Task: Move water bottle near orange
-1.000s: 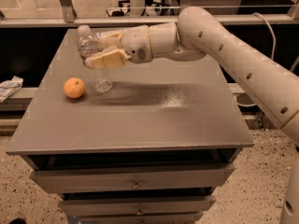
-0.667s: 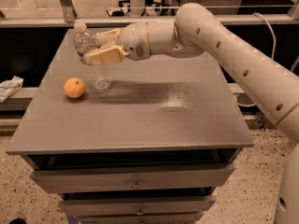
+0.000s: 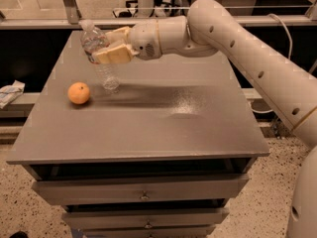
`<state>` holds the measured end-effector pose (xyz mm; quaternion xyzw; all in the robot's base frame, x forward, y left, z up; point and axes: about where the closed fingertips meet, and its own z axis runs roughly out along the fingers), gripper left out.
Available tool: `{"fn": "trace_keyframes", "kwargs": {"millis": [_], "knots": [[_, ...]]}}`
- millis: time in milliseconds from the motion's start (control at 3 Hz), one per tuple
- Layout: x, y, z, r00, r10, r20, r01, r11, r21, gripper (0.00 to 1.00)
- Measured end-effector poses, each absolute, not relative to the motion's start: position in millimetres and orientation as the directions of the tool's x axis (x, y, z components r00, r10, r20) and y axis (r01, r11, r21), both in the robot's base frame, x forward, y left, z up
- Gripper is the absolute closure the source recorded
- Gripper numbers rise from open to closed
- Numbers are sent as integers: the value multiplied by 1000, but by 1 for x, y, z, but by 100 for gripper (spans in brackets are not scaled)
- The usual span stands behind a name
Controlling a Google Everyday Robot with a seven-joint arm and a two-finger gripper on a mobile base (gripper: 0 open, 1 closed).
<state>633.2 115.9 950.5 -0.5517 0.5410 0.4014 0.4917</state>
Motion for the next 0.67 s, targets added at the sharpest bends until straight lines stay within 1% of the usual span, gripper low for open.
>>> {"fn": "trace_keyframes", "kwargs": {"millis": [667], "knots": [[639,104,946,36,-148,-988,-991,126,-55,100]]}}
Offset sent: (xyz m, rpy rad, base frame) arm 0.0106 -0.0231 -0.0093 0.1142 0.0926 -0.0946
